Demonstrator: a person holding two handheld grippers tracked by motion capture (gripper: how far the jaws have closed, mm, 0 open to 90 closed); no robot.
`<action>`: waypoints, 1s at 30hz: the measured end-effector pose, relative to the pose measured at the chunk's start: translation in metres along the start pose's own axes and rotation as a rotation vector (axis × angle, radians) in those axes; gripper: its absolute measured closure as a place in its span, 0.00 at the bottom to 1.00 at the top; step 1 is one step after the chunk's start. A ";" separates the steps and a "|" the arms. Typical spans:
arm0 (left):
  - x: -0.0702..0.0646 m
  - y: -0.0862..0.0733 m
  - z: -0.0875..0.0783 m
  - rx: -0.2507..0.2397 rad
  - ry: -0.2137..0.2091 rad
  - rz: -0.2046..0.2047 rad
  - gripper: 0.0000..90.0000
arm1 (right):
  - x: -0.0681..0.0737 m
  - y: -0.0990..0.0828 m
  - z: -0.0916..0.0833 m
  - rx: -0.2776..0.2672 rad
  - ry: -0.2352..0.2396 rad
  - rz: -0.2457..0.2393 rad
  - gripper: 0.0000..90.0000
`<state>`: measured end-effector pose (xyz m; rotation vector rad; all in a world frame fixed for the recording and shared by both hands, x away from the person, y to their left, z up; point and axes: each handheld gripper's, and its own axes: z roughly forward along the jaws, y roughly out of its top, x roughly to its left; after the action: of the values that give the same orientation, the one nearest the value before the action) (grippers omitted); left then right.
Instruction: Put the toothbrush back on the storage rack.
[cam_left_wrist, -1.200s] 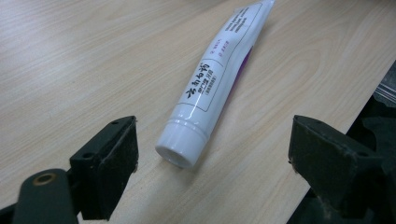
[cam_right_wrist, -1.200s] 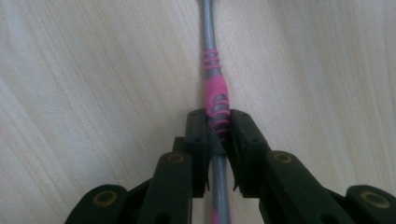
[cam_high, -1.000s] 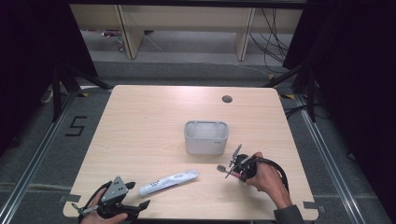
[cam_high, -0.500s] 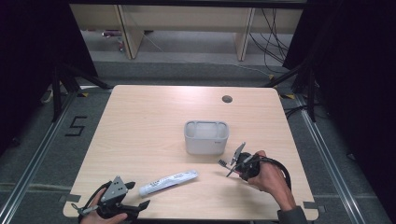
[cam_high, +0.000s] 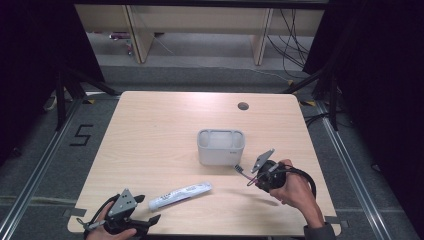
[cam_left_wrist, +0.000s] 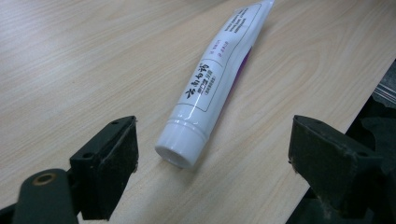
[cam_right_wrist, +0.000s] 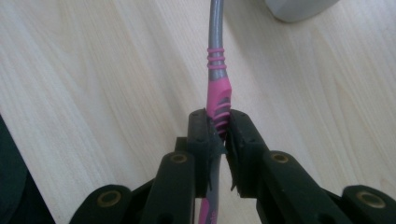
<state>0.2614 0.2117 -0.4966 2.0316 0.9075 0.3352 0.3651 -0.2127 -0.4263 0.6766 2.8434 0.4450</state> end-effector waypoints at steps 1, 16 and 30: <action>0.000 0.000 0.000 -0.001 0.001 0.000 0.17 | -0.001 0.000 -0.001 -0.020 0.006 -0.013 0.89; 0.000 0.000 -0.001 0.011 0.005 0.003 0.17 | -0.005 -0.003 -0.018 -0.218 0.020 0.050 0.89; 0.000 0.000 0.001 -0.007 0.000 -0.001 0.17 | -0.011 -0.005 -0.030 -0.389 0.012 0.103 0.89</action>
<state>0.2617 0.2114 -0.4973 2.0245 0.9059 0.3372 0.3659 -0.2294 -0.3985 0.7405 2.6231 0.9871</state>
